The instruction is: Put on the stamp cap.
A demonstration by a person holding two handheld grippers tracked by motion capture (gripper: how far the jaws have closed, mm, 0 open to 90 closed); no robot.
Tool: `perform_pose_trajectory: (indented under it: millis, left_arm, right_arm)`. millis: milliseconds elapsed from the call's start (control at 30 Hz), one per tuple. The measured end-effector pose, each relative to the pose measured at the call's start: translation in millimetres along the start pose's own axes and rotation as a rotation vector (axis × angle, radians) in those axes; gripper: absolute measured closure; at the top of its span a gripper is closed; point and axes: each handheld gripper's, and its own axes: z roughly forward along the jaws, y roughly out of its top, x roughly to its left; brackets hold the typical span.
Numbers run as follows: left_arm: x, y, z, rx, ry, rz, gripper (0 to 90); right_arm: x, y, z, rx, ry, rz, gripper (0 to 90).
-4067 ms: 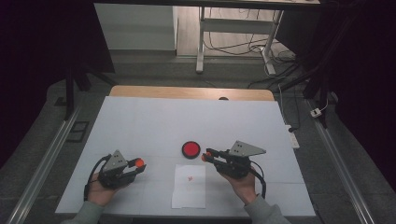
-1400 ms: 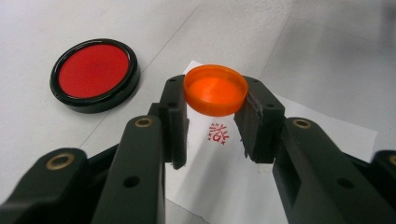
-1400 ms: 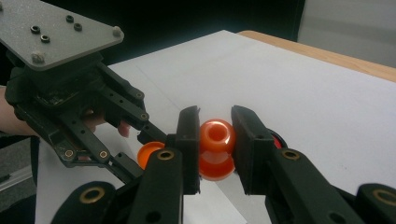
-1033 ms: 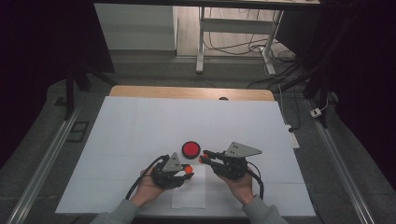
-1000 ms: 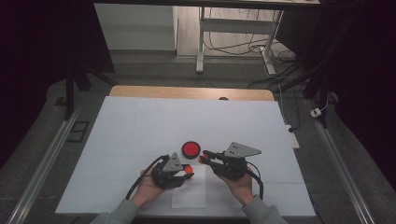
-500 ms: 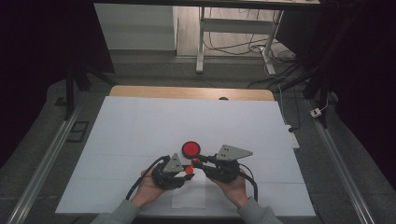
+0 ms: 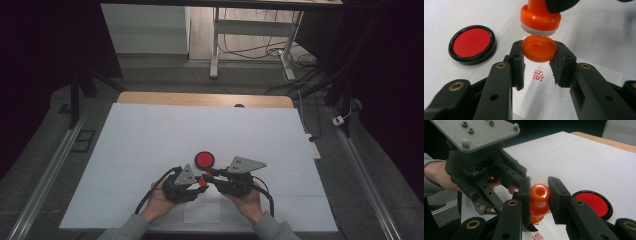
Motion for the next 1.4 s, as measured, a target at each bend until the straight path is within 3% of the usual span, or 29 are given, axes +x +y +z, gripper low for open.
perform_pose_trajectory:
  millis: [1400]
  left_arm:
    - [-1.2, 1.3, -2.1, -0.015, 0.007, -0.001, 64.6]
  right_arm:
    - [3.2, -6.0, 7.7, 0.024, 0.009, -0.011, 72.0]
